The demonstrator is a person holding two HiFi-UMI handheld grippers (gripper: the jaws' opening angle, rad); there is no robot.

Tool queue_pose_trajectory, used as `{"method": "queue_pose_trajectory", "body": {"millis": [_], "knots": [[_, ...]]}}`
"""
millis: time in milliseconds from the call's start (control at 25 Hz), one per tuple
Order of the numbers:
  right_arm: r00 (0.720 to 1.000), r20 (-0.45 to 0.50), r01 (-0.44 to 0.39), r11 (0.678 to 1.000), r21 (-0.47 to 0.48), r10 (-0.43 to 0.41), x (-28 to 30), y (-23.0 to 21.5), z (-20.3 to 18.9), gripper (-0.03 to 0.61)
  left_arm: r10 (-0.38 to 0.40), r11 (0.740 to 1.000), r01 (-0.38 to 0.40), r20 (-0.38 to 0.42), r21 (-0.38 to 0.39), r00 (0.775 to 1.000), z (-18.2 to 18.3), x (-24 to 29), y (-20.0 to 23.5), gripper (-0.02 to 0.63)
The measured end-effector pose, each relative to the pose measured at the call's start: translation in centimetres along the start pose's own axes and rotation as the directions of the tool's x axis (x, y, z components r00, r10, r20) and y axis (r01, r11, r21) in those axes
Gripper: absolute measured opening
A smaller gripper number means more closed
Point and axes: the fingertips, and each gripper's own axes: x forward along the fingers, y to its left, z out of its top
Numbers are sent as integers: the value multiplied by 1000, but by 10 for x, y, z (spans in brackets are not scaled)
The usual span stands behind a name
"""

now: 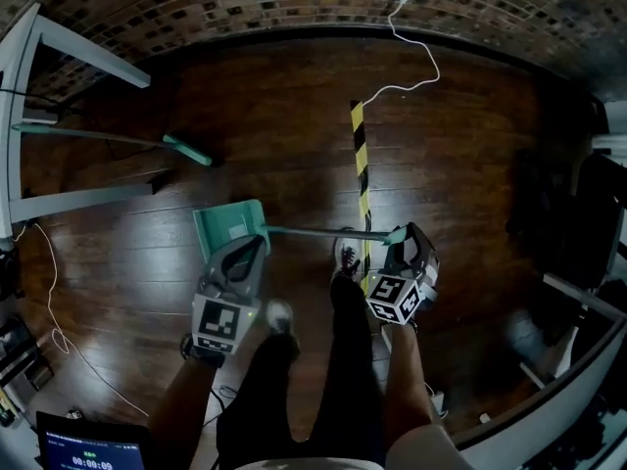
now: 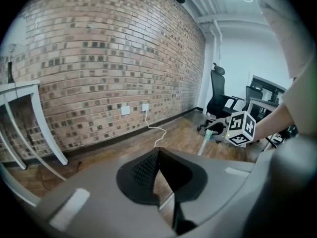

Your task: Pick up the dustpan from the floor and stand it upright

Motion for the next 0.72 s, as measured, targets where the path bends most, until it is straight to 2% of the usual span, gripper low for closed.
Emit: {"method": "queue_pose_trajectory", "body": {"millis": [360,720], "knots": [[999,-13,-46,998,-50,45,-67,40,57,152,116,992,-114,30,-43,993,23,-86,27,2],[997,30,-61,989,-136,66,-118,52,114,195,166,986,-161,112,-52,980,59,-144,24,2]]}}
